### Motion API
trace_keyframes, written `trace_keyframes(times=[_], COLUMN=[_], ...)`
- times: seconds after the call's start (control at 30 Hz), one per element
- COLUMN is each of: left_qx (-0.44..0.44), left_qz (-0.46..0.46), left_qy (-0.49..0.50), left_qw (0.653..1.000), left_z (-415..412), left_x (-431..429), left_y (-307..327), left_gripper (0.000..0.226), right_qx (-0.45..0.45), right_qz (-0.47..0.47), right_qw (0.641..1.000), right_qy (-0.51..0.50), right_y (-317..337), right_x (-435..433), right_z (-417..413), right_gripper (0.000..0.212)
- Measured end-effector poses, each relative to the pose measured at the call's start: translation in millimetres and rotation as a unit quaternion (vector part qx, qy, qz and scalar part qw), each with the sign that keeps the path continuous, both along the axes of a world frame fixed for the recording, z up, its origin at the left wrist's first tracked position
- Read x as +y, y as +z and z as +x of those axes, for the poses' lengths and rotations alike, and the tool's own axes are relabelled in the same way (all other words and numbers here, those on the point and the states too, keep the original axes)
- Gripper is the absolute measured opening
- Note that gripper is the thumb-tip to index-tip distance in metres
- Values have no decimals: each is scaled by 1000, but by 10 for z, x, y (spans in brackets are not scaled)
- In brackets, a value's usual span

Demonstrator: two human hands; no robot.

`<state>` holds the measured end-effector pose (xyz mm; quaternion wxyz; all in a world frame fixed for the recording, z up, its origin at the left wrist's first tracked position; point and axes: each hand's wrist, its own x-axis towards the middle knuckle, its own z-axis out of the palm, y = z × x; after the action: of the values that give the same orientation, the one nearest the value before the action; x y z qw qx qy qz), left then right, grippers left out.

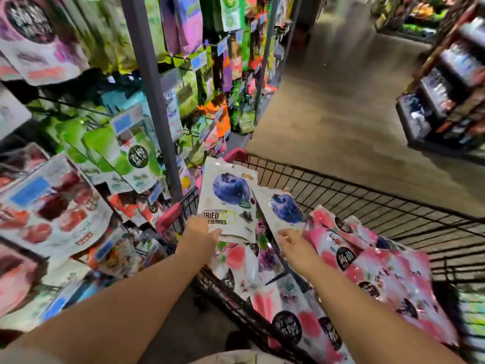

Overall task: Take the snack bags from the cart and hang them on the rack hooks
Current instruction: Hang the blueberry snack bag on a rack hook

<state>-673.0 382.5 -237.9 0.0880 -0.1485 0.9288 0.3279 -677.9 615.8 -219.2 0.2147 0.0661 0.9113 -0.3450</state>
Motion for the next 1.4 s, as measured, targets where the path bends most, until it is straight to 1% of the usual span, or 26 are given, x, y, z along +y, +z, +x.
trace_keyframes(times=[0.1,0.23,0.3,0.4,0.47,0.6,0.67,0.8,0.87,0.93,1.0,1.07,1.1,1.17,1.2,1.27,1.4], left_qx=[7,-5,-35,-105,-142,-191,-188,-160,-147,-140,-128,-98,-76,-25,6,52,56], left_qz=[7,-23,-34,-17,5,33,83,137,212,285,334,367,356,259,222,195,105], left_qy=[73,92,98,108,103,57,75,82,112,119,115,137,143,137,137,138,96], left_qw=[997,996,994,988,984,979,976,974,960,941,927,915,920,956,965,970,988], left_z=[-46,-134,-201,-337,-416,-589,-620,-622,-631,-620,-601,-589,-584,-554,-520,-454,-463], left_x=[19,23,-23,-69,-71,-24,2,73,92,81,61,44,31,9,-8,-37,-76], left_y=[-2,-27,-38,-74,-68,-85,-109,-186,-204,-224,-205,-151,-103,-16,9,29,-81], left_gripper=[48,60,60,58,66,77,73,56,48,38,28,19,16,20,23,27,28], right_qx=[-5,-3,-2,-3,1,1,5,9,6,-1,-5,-12,-15,-15,-9,16,46], right_qz=[1,16,13,6,2,-11,-20,-34,-36,-35,-30,-40,-46,-49,-43,-21,29], right_qw=[1000,999,999,999,999,999,999,999,999,999,999,999,999,999,999,1000,998], right_qy=[31,48,49,48,41,40,34,27,27,23,21,13,7,2,2,4,-11], right_y=[-69,-154,-202,-270,-296,-337,-361,-404,-437,-468,-496,-495,-487,-489,-489,-489,-501], right_x=[-46,-68,-49,3,24,49,66,109,133,143,148,150,150,162,170,189,230], right_z=[-93,-202,-255,-341,-384,-465,-480,-498,-524,-552,-586,-612,-632,-694,-733,-829,-1111], right_gripper=[35,36,35,33,30,29,29,33,35,37,38,39,38,37,35,34,30])
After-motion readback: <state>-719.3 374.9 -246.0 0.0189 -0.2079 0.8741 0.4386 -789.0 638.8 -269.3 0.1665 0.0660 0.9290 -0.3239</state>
